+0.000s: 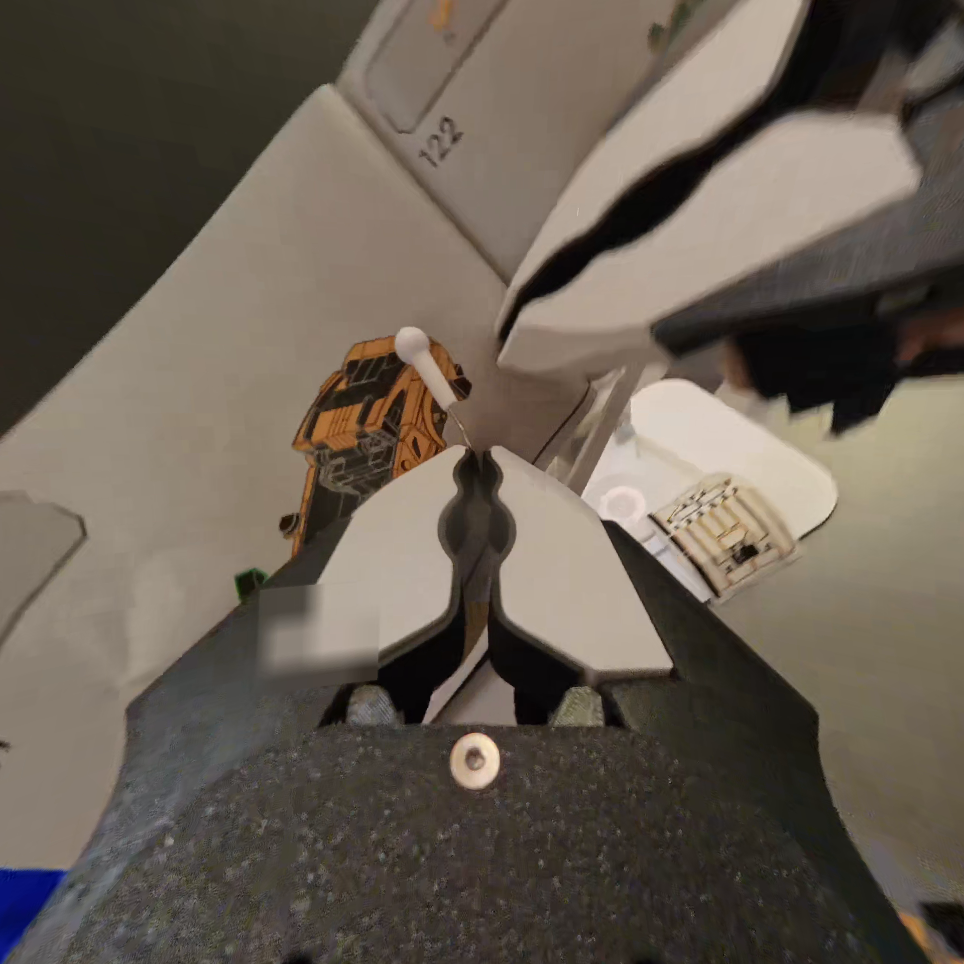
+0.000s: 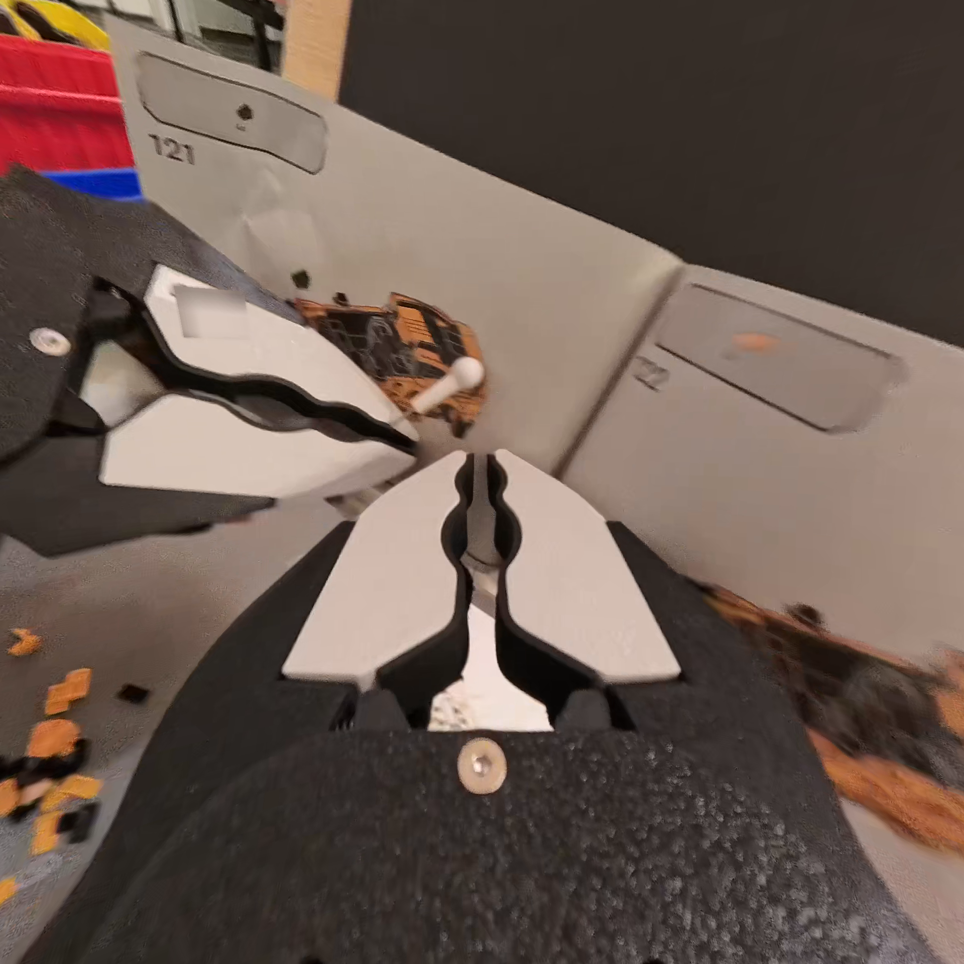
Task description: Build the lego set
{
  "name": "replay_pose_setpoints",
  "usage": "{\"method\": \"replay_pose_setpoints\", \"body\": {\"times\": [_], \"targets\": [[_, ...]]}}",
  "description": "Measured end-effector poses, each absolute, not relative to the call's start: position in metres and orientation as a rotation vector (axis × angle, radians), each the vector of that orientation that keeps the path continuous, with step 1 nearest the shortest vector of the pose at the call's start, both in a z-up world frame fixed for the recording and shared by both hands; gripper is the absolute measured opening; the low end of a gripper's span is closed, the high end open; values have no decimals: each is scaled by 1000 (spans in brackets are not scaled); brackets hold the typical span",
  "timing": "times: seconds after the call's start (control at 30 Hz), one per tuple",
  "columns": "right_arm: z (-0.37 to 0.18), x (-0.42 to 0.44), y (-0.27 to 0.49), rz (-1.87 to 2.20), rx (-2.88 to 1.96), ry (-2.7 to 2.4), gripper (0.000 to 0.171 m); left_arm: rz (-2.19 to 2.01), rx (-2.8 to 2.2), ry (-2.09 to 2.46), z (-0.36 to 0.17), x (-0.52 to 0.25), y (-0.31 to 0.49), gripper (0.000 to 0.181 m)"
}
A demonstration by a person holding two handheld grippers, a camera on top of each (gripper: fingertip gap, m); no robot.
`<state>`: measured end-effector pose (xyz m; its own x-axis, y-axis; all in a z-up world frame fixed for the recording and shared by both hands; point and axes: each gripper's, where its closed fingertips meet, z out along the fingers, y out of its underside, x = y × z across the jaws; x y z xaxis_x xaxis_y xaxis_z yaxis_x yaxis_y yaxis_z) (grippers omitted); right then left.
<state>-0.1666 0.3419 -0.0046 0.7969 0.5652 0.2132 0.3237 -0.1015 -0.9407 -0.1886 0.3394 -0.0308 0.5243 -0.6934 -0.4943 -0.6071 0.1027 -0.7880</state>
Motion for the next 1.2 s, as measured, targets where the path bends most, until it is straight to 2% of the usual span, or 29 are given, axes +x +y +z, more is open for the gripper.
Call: {"method": "replay_pose_setpoints", "body": {"times": [0.17, 0.5, 0.77, 1.0, 1.2], "targets": [[-14, -128, 343, 75, -1688, -733, 0, 147, -1450, 1369, -40, -176, 336, 2], [-37, -134, 345, 163, -1681, -753, 0, 615, -1167, 1651, -51, -169, 337, 4], [-30, -135, 341, 47, -1644, -922, 0, 634, -1179, 1591, -49, -171, 337, 4], [10, -143, 342, 7, -1736, -1047, 0, 632, -1183, 1523, -51, -169, 337, 2], [-2, -149, 356, -125, -1823, -981, 0, 636, -1274, 1486, -51, -170, 339, 1]]}}
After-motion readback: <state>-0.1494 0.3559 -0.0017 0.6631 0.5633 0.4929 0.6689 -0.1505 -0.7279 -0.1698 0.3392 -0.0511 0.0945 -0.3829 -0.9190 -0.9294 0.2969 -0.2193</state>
